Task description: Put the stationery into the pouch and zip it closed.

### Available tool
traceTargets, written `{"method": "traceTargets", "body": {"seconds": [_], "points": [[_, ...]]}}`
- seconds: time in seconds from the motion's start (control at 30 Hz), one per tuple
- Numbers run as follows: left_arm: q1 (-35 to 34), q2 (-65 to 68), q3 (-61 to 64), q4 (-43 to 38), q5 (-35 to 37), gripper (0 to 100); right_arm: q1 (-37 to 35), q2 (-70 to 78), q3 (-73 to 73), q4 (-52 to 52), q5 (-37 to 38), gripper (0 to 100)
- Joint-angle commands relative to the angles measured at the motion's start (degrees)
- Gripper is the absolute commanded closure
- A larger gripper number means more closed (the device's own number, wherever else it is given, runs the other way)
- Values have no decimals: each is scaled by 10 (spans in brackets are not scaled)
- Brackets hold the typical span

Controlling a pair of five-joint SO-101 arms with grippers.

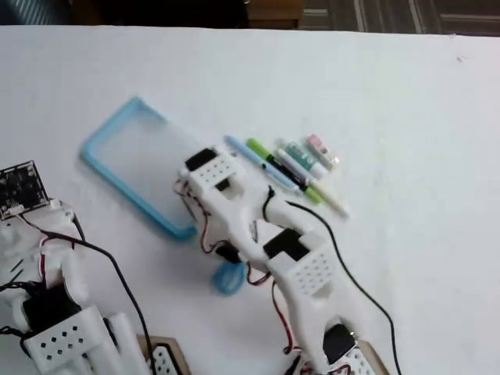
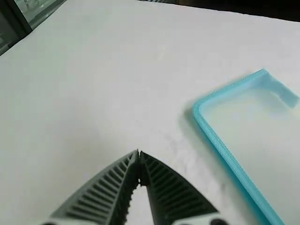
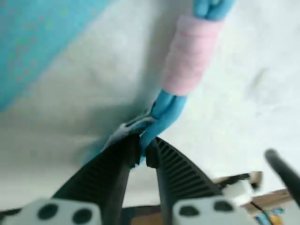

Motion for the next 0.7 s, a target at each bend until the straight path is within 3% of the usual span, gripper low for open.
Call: {"method": "traceTargets", "body": {"seconds": [0.0, 0.2, 0.43, 0.67], "points": [[3, 5, -26, -4, 2, 969, 27, -25, 22, 10, 39, 949], [4, 5, -33, 0, 1, 969, 31, -55, 23, 11, 37, 807], [4, 5, -61, 28, 0, 970, 29, -115, 24, 10, 85, 825], [4, 5, -56, 28, 4, 970, -23, -64, 24, -29, 84, 825]]}}
